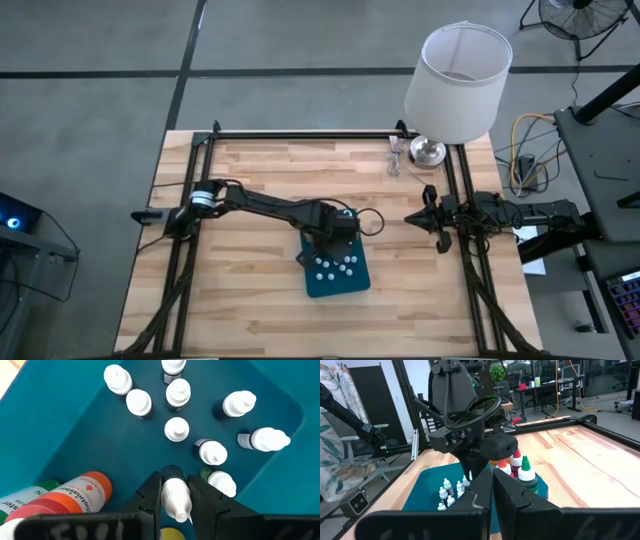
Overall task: Pick & Place food coloring
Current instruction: Put the small black food coloring bottle into the blue bin
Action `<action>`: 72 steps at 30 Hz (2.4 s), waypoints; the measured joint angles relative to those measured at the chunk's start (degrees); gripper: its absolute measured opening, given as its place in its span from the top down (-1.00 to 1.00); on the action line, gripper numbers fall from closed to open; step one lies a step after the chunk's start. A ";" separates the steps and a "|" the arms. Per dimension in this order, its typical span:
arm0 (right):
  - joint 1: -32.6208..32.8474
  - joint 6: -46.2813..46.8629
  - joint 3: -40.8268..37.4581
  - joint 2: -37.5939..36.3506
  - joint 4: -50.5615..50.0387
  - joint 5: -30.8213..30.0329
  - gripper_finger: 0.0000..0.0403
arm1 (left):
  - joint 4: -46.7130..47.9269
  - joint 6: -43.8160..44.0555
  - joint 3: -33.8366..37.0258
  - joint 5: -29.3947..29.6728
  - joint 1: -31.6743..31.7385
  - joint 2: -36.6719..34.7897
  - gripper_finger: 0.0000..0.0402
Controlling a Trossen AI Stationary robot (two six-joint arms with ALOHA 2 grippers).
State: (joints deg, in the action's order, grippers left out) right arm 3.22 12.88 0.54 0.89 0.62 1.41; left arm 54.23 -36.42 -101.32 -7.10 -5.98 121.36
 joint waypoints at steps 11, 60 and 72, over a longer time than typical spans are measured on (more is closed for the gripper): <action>0.02 0.00 0.00 0.00 0.00 0.02 0.96 | -0.86 -1.23 0.18 0.01 0.02 0.48 0.75; 0.02 0.00 0.00 0.02 -0.01 0.02 0.96 | 2.33 -8.98 -0.52 11.98 -0.36 1.27 0.75; 0.01 0.00 0.00 0.02 -0.01 0.02 0.96 | 3.02 -4.32 -1.40 7.69 -0.07 1.27 0.75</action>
State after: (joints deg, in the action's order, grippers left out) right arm 3.23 12.88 0.54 0.91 0.61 1.43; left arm 57.26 -40.75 -102.71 0.59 -6.04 122.63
